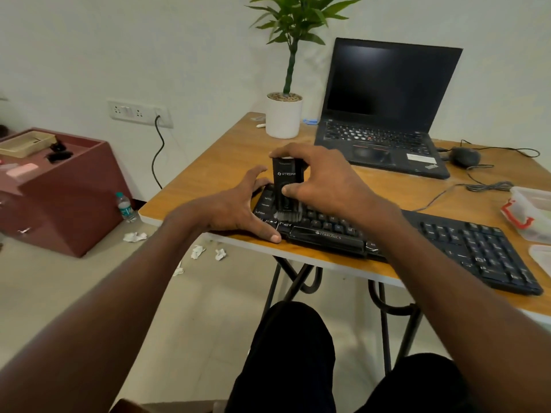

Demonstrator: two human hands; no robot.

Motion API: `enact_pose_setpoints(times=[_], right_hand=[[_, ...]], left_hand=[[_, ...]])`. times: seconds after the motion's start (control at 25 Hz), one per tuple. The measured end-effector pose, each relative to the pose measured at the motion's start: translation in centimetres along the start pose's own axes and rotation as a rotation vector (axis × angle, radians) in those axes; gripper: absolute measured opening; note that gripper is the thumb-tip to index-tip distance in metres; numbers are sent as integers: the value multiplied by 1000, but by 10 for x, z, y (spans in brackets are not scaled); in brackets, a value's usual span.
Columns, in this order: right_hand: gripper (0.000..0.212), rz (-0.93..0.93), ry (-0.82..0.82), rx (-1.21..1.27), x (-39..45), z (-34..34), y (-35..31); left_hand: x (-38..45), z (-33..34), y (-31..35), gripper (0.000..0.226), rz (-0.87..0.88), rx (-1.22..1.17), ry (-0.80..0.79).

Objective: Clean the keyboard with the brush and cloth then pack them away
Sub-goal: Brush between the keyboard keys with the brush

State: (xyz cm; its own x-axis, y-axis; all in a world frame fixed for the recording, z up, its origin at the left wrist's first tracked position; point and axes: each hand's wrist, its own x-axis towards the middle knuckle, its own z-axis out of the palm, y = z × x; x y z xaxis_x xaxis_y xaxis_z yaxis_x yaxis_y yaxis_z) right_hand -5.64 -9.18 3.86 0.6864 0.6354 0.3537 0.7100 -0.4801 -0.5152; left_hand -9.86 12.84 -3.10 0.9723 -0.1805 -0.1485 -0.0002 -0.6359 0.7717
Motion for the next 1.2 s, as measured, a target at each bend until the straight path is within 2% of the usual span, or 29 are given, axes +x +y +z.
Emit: enact_pose_setpoints(times=[0.2, 0.4, 0.56, 0.72, 0.84, 0.92, 1.08, 1.12, 1.2], right_hand=[[64, -139, 22, 83, -13, 15, -19], [57, -93, -167, -104, -17, -26, -12], [58, -137, -57, -20, -31, -13, -12], [59, -12, -127, -84, -29, -32, -3], [57, 29, -4, 47, -22, -21, -7], [56, 39, 17, 88, -24, -6, -5], [61, 181, -74, -148, -24, -26, 0], [62, 183, -62, -204, -23, -29, -4], [61, 103, 5, -131, -28, -21, -14]], left_hand=[[-1, 1, 1, 141, 34, 5, 13], [-2, 1, 1, 147, 2, -20, 0], [-1, 0, 3, 144, -1, 33, -13], [-3, -1, 3, 146, -3, 18, -22], [-2, -1, 7, 133, -10, 37, -48], [-1, -1, 5, 129, -12, 28, -54], [-1, -1, 5, 126, -16, 22, -68], [-1, -1, 5, 125, -19, 22, -64], [-1, 0, 7, 123, -13, 17, -61]])
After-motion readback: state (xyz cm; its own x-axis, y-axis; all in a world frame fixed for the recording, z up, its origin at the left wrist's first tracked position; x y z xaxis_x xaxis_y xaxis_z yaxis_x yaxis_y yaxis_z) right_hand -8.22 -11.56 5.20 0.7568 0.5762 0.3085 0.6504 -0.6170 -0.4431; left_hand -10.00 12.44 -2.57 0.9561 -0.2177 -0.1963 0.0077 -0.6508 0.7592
